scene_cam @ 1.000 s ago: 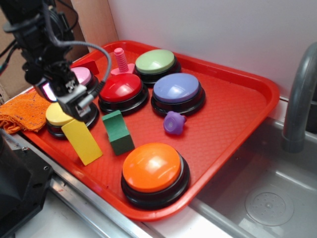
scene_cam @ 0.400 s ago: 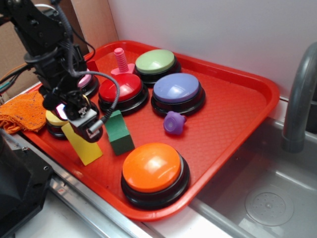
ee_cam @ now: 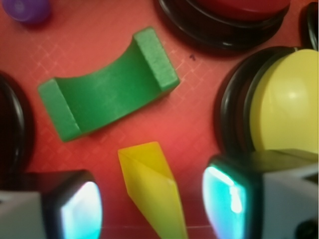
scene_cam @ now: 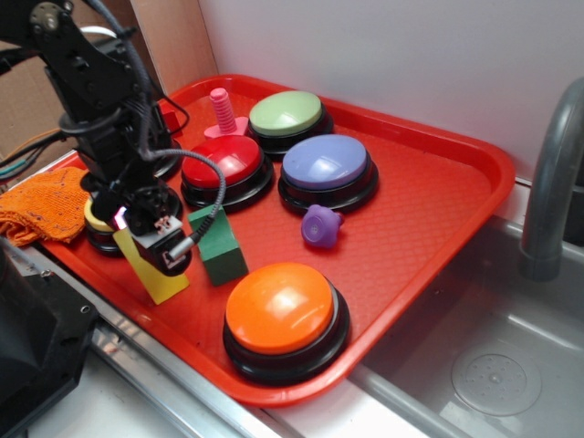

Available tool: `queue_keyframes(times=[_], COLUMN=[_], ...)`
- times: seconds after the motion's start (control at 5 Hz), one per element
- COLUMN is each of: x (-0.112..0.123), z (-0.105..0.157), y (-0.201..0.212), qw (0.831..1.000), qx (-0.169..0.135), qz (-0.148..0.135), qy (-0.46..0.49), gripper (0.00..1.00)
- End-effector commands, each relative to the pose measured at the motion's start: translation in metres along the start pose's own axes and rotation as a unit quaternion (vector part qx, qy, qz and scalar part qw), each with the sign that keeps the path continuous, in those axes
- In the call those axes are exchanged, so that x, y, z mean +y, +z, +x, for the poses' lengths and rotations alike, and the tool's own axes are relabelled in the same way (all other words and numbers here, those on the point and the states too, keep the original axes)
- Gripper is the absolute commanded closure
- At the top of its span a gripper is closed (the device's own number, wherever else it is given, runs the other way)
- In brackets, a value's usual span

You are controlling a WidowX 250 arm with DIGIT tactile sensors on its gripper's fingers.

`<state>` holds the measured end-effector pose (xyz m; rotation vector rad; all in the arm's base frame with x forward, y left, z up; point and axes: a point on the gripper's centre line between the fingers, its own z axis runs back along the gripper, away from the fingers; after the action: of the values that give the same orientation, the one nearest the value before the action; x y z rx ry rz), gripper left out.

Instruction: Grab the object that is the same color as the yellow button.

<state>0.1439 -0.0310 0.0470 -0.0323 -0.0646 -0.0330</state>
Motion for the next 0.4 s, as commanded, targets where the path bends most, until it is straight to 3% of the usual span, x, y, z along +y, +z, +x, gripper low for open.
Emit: queue_keyframes(times=[0.0,0.2], x=[-0.0005,-0.0009], z=[-0.0009,-0.0011], y=[-0.0073,0.0010], qw=[1.000,1.000], qx=[0.000,-0.006], qz=[-0.001,-0.002], qy=[-0.001,0.006], gripper=[1.00,1.00])
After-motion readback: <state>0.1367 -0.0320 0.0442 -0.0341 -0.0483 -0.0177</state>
